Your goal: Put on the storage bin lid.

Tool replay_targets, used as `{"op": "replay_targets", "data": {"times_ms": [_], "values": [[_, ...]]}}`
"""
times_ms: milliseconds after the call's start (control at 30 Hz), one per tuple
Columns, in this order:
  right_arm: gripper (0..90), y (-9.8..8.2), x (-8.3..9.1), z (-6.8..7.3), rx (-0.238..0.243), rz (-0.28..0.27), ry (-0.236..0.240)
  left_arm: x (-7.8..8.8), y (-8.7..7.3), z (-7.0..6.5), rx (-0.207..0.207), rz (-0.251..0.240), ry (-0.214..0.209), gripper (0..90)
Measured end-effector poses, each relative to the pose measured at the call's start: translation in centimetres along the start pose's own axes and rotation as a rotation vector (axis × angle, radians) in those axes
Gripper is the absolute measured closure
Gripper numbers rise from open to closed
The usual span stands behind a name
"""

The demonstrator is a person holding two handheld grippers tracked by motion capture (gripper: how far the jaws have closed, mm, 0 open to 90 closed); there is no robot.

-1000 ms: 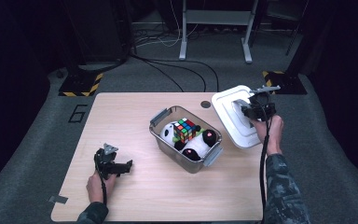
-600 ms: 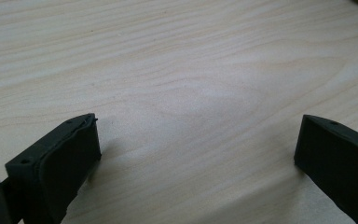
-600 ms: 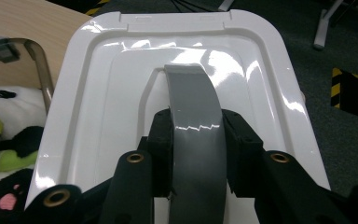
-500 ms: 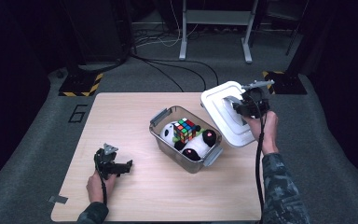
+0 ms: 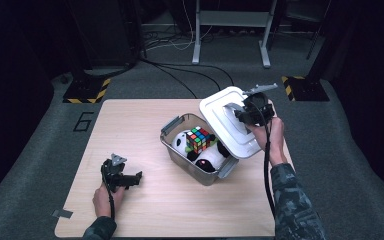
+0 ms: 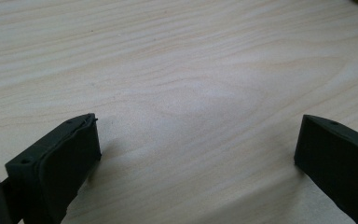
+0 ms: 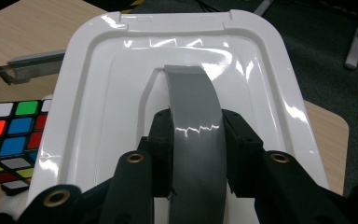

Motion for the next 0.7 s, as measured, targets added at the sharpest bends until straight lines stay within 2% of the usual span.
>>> {"op": "replay_targets", "data": {"times_ms": [167,233,667,700], "values": [[67.1,0.4,-0.1,1.7,0.028,0.003,0.026,0.0,0.0,0.0,0.0,0.0,0.0,0.2],[67.1,0.5,-0.1,1.9,0.038,-0.002,0.031,0.0,0.0,0.0,0.0,0.0,0.0,0.2],[67.1,1.4,-0.3,4.8,0.055,-0.002,0.129,0.0,0.0,0.0,-0.001,-0.001,0.001,0.2],[67.1,1.5,-0.3,5.4,0.06,0.002,0.147,0.0,0.0,0.0,-0.007,0.005,0.0,0.2]]}}
Point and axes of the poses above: each handheld gripper's, and its own axes: x roughly backward along the jaws, y roughly out of its top, z roughly to its left, the point moved 4 cm from there along -x, roughly forward along the jaws, and after that the axes turned 6 degrees about -y, right-handed, at the moved point
